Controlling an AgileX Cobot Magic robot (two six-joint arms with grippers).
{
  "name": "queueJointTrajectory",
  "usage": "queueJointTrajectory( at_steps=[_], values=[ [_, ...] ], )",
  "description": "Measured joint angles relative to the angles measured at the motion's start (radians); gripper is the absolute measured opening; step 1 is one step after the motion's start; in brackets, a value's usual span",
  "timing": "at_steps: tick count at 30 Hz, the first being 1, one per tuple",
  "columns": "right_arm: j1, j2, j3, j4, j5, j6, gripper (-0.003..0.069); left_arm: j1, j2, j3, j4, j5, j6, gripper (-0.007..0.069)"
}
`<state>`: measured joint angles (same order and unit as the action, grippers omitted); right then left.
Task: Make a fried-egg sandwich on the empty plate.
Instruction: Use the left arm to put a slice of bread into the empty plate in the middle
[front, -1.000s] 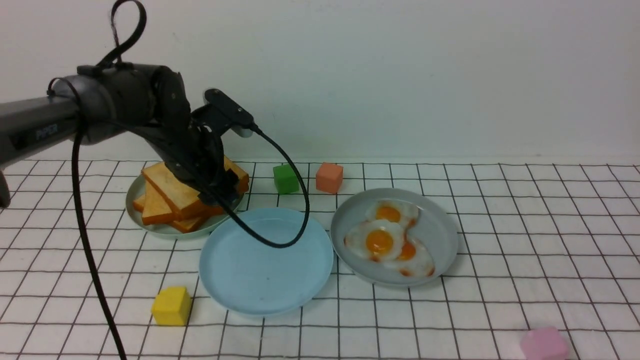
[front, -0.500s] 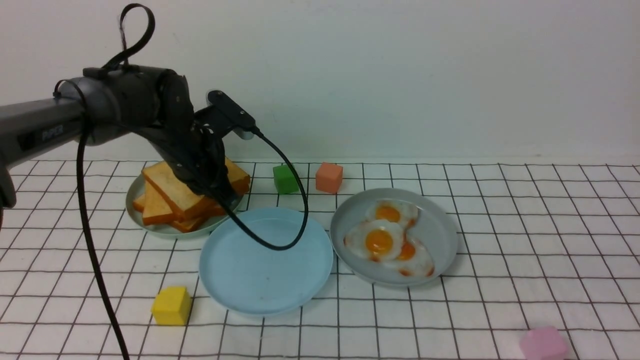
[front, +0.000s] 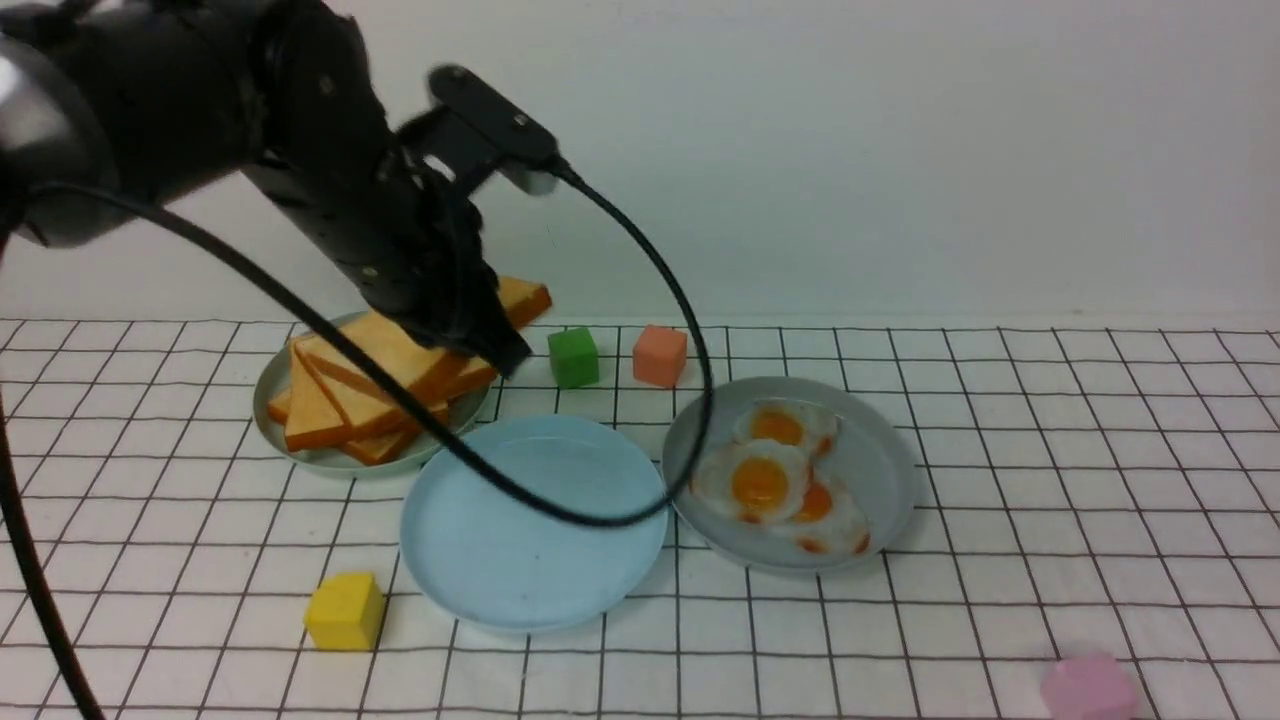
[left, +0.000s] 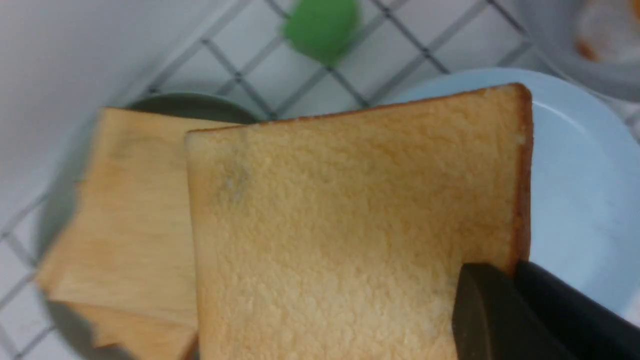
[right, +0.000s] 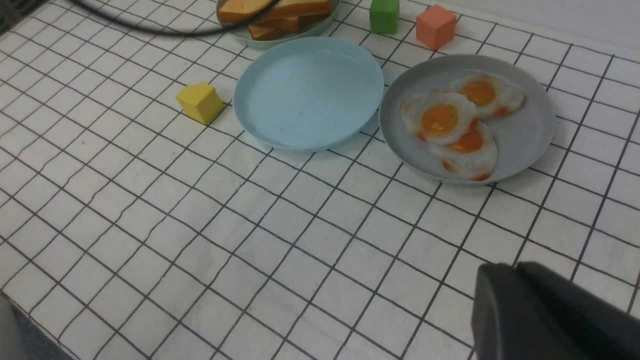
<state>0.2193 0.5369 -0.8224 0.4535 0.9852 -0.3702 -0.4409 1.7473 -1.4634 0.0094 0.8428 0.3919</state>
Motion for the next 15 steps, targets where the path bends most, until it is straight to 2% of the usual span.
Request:
queueJointTrajectory(
  at_steps=[6,12,15],
  values=[
    [0.0,0.0,0.0,0.0,0.0,0.0,0.0057,-0.12,0.028,0.165,0.055,-0.081,-0.038,0.0015],
    [0.0,0.0,0.0,0.002,0.001,0.0,0.0061,-0.133,0.085,0.193,0.094,-0.218,-0.041,0.0017],
    [0.0,0.0,0.0,0.014,0.008,0.0,0.0064,-0.133,0.107,0.194,0.097,-0.239,-0.041,0.0066]
  ],
)
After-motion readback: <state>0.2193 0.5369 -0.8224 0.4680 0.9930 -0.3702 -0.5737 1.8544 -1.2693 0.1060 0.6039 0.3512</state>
